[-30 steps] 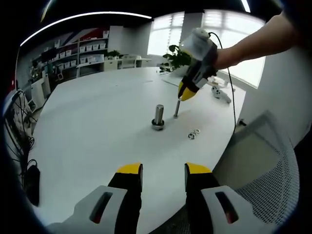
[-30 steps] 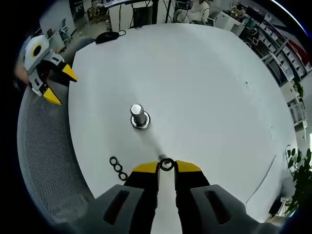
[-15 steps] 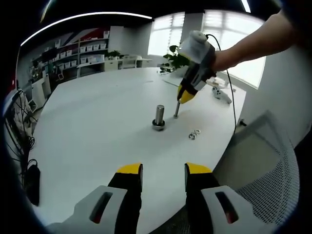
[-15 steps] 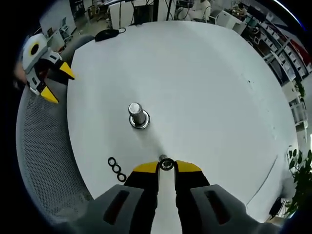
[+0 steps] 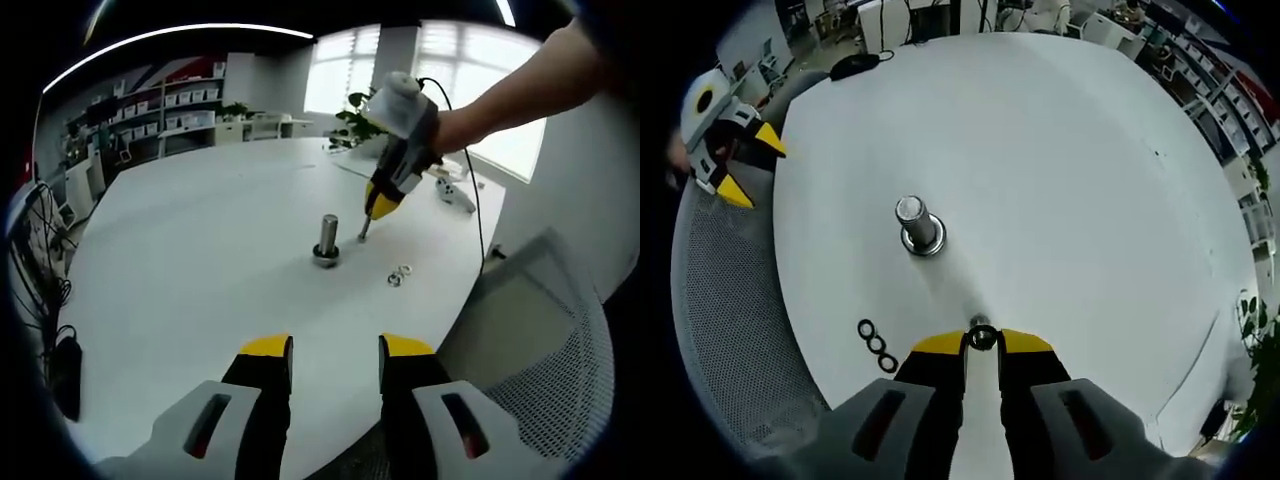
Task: Place the washer onto the threaded stud by aligning its center hole with the stud, sliding it down to the base, and recovering from edge contact or off-axis alignment until the washer reaches the visible bottom stop.
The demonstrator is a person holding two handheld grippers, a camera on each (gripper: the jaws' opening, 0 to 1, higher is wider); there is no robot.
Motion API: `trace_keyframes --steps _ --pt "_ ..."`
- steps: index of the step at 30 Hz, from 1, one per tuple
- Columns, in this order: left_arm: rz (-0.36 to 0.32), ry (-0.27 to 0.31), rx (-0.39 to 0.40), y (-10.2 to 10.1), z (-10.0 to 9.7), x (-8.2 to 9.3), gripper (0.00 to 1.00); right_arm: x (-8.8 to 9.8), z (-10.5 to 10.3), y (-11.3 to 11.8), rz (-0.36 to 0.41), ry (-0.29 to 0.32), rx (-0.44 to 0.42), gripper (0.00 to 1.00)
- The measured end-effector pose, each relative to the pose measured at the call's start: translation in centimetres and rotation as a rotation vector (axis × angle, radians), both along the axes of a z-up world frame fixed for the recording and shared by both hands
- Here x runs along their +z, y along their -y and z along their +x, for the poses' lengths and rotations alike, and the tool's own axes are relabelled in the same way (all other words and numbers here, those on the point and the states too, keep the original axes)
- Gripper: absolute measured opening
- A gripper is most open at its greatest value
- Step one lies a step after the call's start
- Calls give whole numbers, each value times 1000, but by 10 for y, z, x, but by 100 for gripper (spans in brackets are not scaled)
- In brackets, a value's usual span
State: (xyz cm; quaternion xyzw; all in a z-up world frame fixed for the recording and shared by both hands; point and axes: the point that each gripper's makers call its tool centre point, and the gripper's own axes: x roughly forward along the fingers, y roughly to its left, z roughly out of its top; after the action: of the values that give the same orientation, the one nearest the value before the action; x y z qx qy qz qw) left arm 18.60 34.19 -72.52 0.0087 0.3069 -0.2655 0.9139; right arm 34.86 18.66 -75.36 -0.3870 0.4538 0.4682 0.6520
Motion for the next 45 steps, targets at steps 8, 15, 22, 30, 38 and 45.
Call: trace_keyframes --steps 8,15,22,30,38,45 --pt "-4 -1 3 -1 0 0 32 -11 1 0 -16 -19 4 14" --pt "-6 -4 3 0 0 0 32 -19 2 1 -30 -31 11 14" --pt "-14 -8 5 0 0 0 32 -28 1 5 -53 -53 1 14" --pt "-16 -11 7 0 0 -1 32 -34 0 7 -63 -65 -6 14" --pt "-15 -12 7 0 0 -1 32 -38 -2 7 -66 -67 -14 14" --pt "-15 -12 8 0 0 -1 32 -40 -3 7 -63 -66 -29 15"
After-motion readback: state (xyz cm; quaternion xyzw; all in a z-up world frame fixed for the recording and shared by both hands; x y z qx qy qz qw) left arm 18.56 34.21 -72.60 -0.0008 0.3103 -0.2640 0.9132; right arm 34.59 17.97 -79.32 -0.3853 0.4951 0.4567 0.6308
